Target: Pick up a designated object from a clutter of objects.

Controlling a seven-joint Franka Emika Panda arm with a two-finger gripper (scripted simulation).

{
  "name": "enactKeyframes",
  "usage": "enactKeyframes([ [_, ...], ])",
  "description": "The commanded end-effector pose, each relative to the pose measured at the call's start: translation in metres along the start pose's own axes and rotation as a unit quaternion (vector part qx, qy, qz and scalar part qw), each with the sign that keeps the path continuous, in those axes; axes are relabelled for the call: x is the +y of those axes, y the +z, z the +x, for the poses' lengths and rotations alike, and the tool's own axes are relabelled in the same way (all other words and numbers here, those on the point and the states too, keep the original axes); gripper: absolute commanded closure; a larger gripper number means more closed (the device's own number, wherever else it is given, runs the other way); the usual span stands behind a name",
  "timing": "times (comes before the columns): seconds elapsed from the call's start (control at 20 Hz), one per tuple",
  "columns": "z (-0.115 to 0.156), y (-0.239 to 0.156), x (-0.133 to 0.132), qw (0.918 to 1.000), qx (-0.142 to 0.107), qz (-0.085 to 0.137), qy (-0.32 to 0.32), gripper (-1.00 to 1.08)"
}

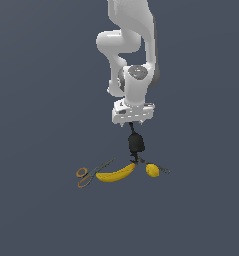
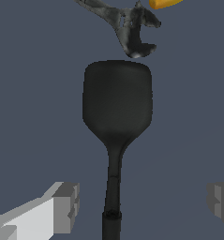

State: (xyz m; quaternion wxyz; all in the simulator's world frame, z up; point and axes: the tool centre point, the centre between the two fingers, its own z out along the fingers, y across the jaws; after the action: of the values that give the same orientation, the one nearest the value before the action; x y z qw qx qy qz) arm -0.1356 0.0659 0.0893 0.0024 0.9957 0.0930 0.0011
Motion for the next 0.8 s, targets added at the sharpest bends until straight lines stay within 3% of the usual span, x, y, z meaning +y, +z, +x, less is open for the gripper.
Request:
enactKeyframes([
  [0.0, -0.012, 0.009, -0.004, 1.0, 0.0, 0.001, -0.003, -0.92],
  [0.35, -0.03, 0.021, -0.009, 1.0, -0.001, 0.002, -0.008, -0.92],
  [0.75, -0.031, 0.025, -0.009, 1.0, -0.001, 0.002, -0.009, -0.92],
])
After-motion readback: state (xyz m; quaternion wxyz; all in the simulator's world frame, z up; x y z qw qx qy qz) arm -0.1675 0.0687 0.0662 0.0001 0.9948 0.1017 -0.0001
